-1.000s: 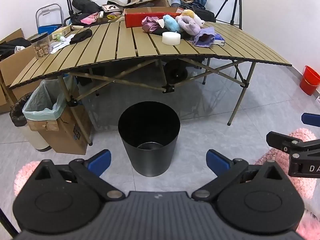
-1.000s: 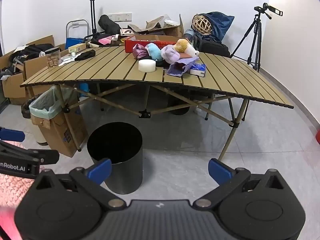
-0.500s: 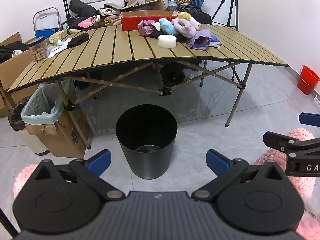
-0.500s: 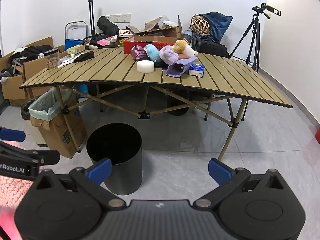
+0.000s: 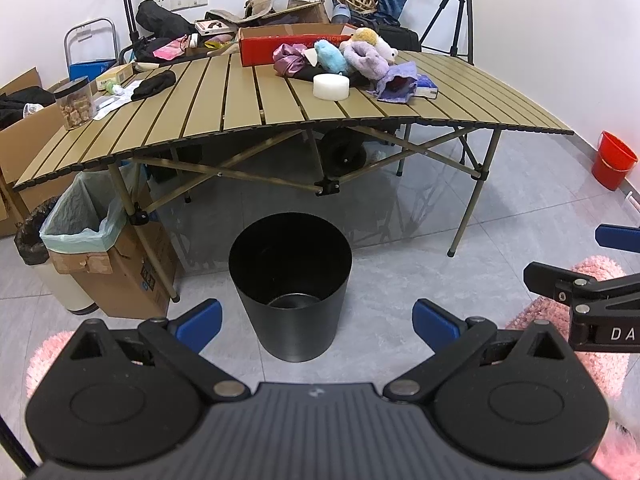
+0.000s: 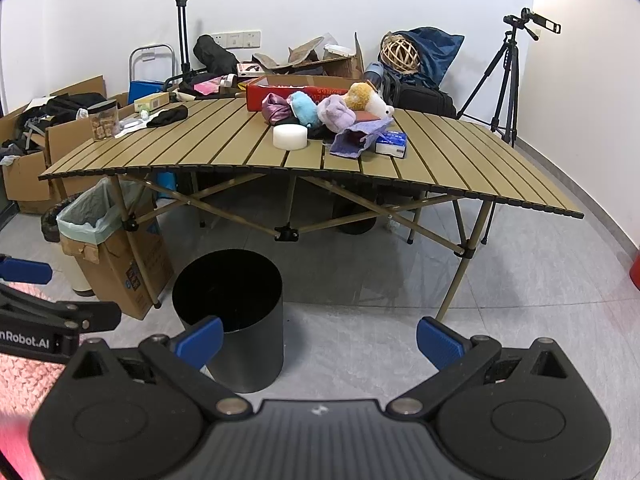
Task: Collect trash
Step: 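Move both tools toward the table of items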
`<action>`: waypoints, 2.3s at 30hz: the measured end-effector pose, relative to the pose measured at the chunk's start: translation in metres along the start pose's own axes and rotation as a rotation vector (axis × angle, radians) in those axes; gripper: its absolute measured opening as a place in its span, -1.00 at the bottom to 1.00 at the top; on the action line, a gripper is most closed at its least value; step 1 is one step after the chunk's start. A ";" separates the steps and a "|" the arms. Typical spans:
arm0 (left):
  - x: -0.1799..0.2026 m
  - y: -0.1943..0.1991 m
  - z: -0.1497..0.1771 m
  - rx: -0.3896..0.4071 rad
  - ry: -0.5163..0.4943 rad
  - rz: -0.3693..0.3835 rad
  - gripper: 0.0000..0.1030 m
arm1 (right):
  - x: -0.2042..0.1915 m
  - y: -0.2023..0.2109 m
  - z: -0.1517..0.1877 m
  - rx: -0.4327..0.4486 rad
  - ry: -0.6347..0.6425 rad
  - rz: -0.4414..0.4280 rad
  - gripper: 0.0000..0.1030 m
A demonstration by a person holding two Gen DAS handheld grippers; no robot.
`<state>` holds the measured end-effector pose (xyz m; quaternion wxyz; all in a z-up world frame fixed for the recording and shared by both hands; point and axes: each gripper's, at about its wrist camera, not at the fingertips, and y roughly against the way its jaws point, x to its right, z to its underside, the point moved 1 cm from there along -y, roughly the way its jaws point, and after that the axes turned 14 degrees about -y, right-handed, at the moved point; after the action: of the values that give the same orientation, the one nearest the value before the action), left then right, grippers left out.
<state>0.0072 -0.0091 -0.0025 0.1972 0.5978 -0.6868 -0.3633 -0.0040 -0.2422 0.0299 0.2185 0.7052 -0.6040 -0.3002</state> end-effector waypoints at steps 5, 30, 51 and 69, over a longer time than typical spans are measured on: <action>-0.001 0.001 0.000 0.001 -0.001 0.000 1.00 | 0.000 0.001 0.000 0.001 0.000 0.001 1.00; -0.003 0.002 -0.003 0.005 -0.002 0.000 1.00 | 0.000 0.001 0.001 0.004 0.001 0.001 1.00; -0.001 0.002 -0.002 0.006 -0.002 -0.003 1.00 | 0.001 0.002 0.000 0.003 -0.001 0.002 1.00; -0.004 -0.008 -0.014 0.074 -0.038 -0.059 1.00 | 0.006 -0.019 -0.012 0.028 -0.004 0.009 1.00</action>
<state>0.0231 -0.0095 0.0011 0.1511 0.6176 -0.6854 -0.3548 0.0180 -0.2451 0.0247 0.2086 0.7050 -0.6117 -0.2922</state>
